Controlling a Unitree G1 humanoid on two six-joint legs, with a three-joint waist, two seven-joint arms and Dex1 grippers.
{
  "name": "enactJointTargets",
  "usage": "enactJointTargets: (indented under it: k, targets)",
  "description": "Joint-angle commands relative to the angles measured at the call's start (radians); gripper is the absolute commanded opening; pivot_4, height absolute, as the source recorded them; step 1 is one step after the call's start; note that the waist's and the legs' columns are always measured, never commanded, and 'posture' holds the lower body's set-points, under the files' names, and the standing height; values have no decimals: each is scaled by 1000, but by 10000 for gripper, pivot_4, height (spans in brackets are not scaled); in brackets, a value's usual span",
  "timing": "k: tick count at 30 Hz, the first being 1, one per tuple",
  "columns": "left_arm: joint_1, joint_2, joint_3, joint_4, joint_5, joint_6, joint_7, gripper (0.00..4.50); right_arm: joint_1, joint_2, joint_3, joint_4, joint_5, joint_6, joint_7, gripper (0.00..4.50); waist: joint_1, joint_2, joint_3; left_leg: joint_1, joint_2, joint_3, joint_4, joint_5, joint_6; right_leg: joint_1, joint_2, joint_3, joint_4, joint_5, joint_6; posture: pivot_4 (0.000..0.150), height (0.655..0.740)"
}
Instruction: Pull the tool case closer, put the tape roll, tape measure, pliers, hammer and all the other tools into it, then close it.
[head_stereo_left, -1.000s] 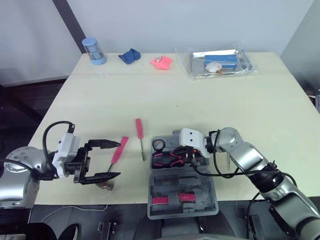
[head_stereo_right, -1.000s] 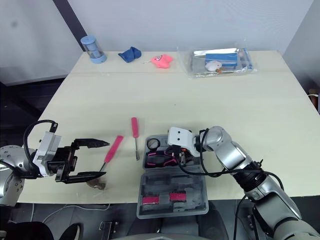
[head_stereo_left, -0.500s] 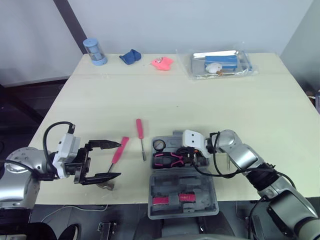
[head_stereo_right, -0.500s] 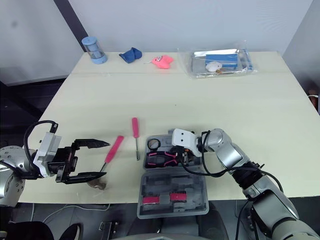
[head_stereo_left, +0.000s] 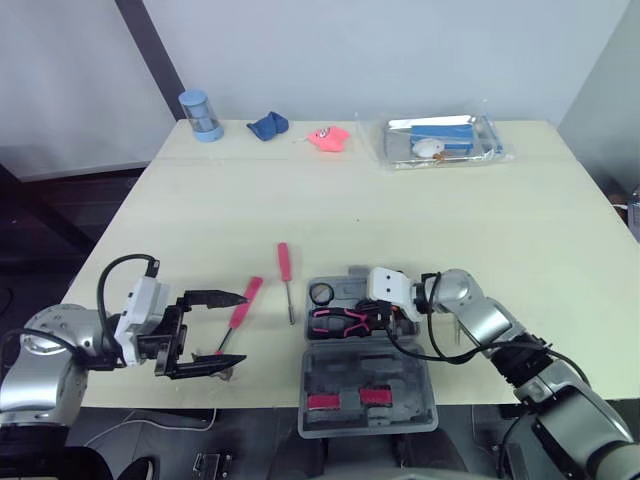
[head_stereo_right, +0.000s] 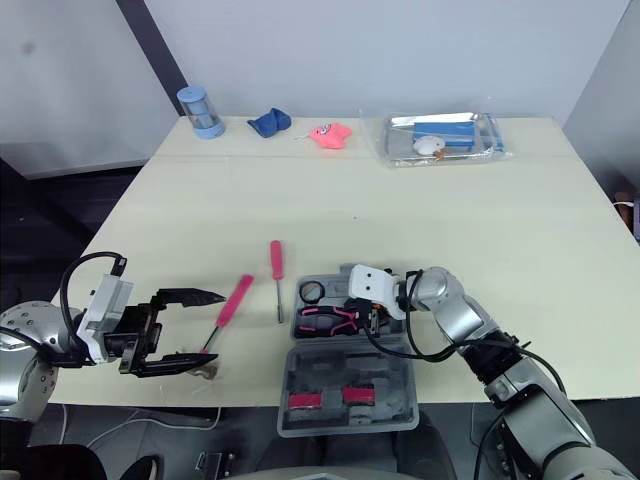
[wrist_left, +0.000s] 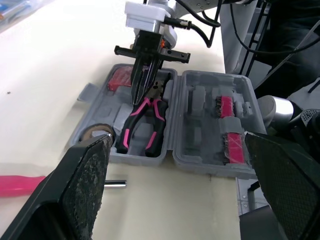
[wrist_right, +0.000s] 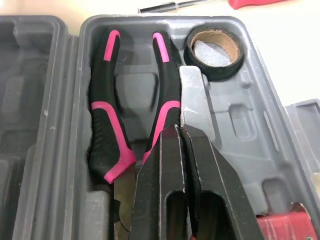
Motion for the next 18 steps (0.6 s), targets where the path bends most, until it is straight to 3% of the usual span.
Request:
enactJointTargets:
  k: [1,7,12,15,18]
  targets:
    - [9,-5,4,-34,12,-7,4,45000,60,-15,-63,-73,56,11,6,1155,3,1,1,-1,0,0,0,0,0,0,0,0,-1,0,0,1500,7400]
    - [11,-24,-13,-33,60,-7,53,45000,145,-60,-192,-259,179,26,28,1155,4,4,7,-4,0,0,0,0,0,-3,0,0,-1,0,0,1500,7400]
    - [2,-46,-45,-1,98,-14,67,45000,275,-179,-316,-377,285,31,80,1155,15,5,8,-5,0,0,-1,0,0,-3,0,0,-2,0,0,1500,7400]
    - [-18,-59,-71,38,122,-30,61,36544,349,-246,-365,-371,298,5,103,0,15,4,9,-6,0,-1,-1,0,0,-3,0,-1,-3,0,0,1500,7400]
    - [-26,-66,-64,87,128,-49,61,23529,411,-283,-430,-361,323,-26,106,0,12,5,9,-6,0,0,-1,0,0,-3,0,-1,-3,0,0,1500,7400]
